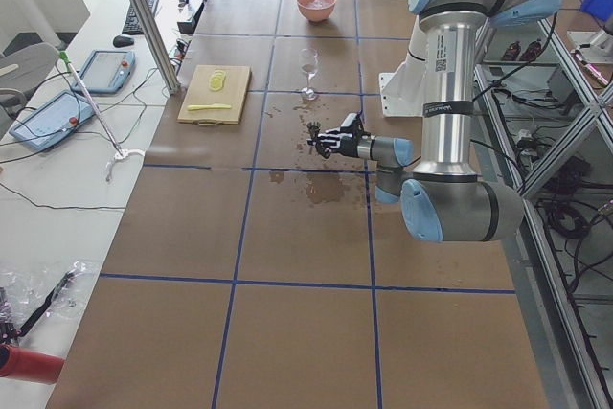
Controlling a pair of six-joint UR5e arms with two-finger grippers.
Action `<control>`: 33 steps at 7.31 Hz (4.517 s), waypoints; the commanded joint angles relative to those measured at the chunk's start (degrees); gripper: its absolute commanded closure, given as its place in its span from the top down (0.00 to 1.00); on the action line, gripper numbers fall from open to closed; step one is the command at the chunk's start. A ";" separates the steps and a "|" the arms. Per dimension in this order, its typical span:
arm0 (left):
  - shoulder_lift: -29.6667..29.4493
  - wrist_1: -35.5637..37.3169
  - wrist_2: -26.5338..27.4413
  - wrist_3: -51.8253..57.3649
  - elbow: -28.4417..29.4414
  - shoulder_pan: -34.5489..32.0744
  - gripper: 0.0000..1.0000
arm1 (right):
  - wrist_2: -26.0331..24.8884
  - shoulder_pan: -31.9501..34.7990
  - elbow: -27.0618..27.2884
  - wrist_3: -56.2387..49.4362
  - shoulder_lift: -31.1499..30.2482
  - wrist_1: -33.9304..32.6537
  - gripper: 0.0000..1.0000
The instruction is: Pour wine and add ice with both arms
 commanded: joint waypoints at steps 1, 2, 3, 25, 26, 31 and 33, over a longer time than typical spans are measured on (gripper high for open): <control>-6.58 0.37 -0.24 9.59 -0.20 -0.27 0.00 | 0.00 0.00 0.01 0.00 -0.05 0.00 1.00; -7.83 1.15 -0.15 10.07 -0.20 -0.19 0.00 | 0.00 0.00 0.10 0.00 -0.05 0.00 1.00; -10.72 4.90 -0.15 10.25 -0.55 -0.19 0.00 | 0.00 0.00 0.02 0.00 -0.05 0.00 1.00; -26.48 44.75 5.20 47.23 -6.71 -3.26 0.00 | 0.09 0.09 -0.42 0.00 -0.93 0.00 1.00; -27.00 44.75 6.34 49.34 -6.44 -3.26 0.00 | 0.09 0.09 -0.60 0.00 -0.93 0.00 1.00; -28.06 44.75 8.29 61.55 -6.00 -3.09 0.00 | 0.61 0.09 -0.86 0.09 -1.28 0.00 1.00; -28.15 44.75 8.73 66.39 -6.00 -3.09 0.00 | 0.70 0.00 -0.78 0.09 -1.63 0.00 1.00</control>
